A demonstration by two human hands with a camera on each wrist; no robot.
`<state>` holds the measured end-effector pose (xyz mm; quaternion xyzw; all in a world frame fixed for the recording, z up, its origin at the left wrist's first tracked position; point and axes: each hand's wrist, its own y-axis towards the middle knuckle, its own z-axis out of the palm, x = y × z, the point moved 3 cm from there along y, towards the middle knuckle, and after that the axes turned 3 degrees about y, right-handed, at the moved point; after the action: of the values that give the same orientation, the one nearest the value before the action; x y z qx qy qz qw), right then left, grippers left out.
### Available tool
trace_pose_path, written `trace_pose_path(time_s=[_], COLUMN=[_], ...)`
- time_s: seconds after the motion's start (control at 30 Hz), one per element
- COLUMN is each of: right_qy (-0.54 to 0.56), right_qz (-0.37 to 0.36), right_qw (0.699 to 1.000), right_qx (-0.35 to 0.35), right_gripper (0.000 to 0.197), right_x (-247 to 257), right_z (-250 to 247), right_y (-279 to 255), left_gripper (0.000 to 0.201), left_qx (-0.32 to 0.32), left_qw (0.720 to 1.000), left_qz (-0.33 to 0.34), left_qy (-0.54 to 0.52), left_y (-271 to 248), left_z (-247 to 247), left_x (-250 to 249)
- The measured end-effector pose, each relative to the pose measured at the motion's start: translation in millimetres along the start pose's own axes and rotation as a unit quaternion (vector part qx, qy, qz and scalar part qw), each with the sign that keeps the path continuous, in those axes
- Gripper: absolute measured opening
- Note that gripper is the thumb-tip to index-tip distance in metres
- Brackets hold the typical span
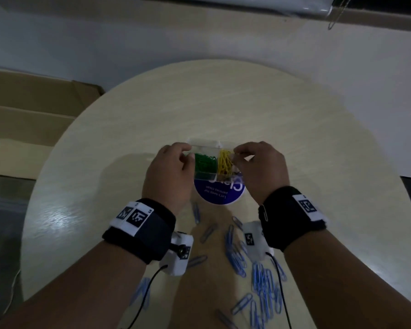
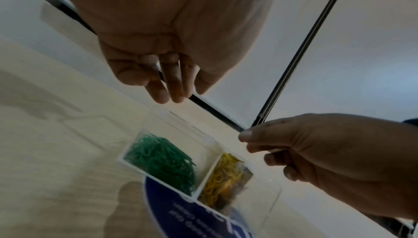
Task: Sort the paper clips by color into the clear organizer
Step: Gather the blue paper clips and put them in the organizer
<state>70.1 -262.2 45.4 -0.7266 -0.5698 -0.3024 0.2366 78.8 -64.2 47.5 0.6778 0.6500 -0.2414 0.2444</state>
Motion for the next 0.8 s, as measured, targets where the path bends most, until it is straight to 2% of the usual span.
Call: trace_pose_path(time_s=[0.1, 0.27, 0.37, 0.43, 0.5, 0.6, 0.67, 0.73, 0.8], right_qy=[-0.053, -0.172, -0.152, -0.091, -0.06, -0.103, -0.12, -0.138, -0.163], right_qz=[-0.046, -0.116, -0.143, -0.115, -0.047, 0.087, 0.157, 0.171, 0.113], right_qw=[0.997, 0.978, 0.978, 0.989, 0.997, 0.988, 0.97, 0.955, 0.958], right_qx=[0.016, 0.031, 0.013, -0.014, -0.001, 0.075, 0.141, 0.2, 0.209], right_gripper=[0.016, 0.02, 0.018, 0.017, 0.024, 0.051, 0.066, 0.071, 0.058], right_x=[-4, 3, 2, -11, -35, -75, -90, -91, -83], right_z=[5, 16, 2, -20, -43, -63, -63, -51, -31], right_y=[1, -4, -15, -35, -73, -159, -215, -250, -260], left_gripper=[0.023, 0.024, 0.022, 0.015, 0.009, 0.029, 0.04, 0.046, 0.042], left_qx=[0.002, 0.019, 0.027, 0.016, 0.018, 0.113, 0.196, 0.243, 0.244], left_qw=[0.999, 1.0, 1.0, 0.999, 0.995, 0.97, 0.949, 0.938, 0.947], left_qz=[0.012, 0.005, 0.006, 0.017, 0.008, -0.096, -0.16, -0.177, -0.126], left_qy=[0.03, -0.003, 0.002, 0.028, 0.097, 0.191, 0.19, 0.17, 0.165], left_y=[1, -4, -12, -24, -49, -116, -165, -201, -217], left_z=[-1, 1, -8, -24, -48, -81, -83, -70, -51], left_x=[14, 19, 28, 42, 64, 95, 107, 111, 109])
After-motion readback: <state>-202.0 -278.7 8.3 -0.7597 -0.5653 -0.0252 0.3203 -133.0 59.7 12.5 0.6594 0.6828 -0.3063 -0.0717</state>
